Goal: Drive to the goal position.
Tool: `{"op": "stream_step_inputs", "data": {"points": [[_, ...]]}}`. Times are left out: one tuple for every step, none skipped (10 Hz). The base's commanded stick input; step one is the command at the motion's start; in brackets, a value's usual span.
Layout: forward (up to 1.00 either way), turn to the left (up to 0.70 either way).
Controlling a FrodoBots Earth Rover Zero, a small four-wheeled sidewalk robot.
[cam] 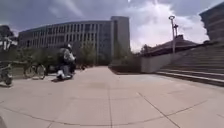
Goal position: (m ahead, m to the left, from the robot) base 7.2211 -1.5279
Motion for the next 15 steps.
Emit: {"op": "stream_step_inputs", "data": {"points": [[0.7,0.01],[0.7,0.05],[0.7,0.12],[0.7,0.14],[0.7,0.11],[0.7,0.07],[0.7,0.0],[0.7,0.0],[0.7,0.0],[0.7,0.0],[0.7,0.0],[0.7,0.0],[0.7,0.0],[0.7,0.0],[0.7,0.0]]}}
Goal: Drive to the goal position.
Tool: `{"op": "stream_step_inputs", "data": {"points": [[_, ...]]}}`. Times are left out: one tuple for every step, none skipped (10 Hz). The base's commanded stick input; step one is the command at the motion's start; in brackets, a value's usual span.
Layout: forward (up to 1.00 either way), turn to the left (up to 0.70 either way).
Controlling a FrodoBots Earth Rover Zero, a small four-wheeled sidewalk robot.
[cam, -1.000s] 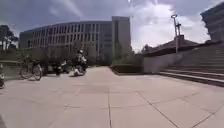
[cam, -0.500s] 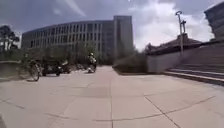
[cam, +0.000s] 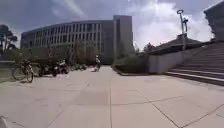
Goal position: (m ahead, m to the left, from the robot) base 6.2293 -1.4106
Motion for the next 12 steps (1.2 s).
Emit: {"op": "stream_step_inputs", "data": {"points": [[0.7,0.0],[0.7,0.0],[0.7,0.0],[0.7,0.0],[0.7,0.0],[0.7,0.0],[0.7,0.0],[0.7,0.0],[0.7,0.0],[0.7,0.0],[0.7,0.0],[0.7,0.0]]}}
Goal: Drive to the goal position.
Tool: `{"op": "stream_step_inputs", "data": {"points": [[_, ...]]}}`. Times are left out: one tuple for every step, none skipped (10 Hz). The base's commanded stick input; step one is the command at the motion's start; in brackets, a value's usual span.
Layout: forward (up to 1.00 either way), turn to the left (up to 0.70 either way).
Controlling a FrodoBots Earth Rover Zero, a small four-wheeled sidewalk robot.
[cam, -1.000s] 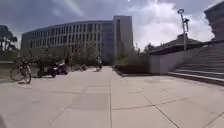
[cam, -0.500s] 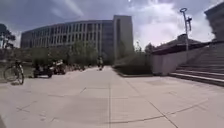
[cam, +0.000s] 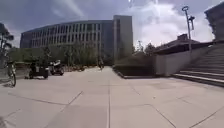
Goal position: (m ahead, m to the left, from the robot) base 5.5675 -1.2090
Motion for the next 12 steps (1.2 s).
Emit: {"op": "stream_step_inputs", "data": {"points": [[0.7,0.0],[0.7,0.0],[0.7,0.0],[0.7,0.0],[0.7,0.0],[0.7,0.0],[0.7,0.0],[0.7,0.0],[0.7,0.0],[0.7,0.0],[0.7,0.0],[0.7,0.0]]}}
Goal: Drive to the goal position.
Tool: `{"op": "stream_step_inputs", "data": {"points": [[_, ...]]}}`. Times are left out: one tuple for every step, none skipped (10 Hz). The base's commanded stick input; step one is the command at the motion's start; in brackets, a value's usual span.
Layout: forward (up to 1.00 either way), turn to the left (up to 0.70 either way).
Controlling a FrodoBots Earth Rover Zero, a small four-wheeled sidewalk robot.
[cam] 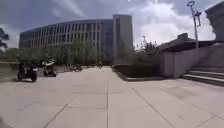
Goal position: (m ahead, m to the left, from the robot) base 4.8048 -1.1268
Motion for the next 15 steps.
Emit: {"op": "stream_step_inputs", "data": {"points": [[0.7,0.0],[0.7,0.0],[0.7,0.0],[0.7,0.0],[0.7,0.0],[0.7,0.0],[0.7,0.0],[0.7,0.0],[0.7,0.0],[0.7,0.0],[0.7,0.0],[0.7,0.0],[0.7,0.0],[0.7,0.0],[0.7,0.0]]}}
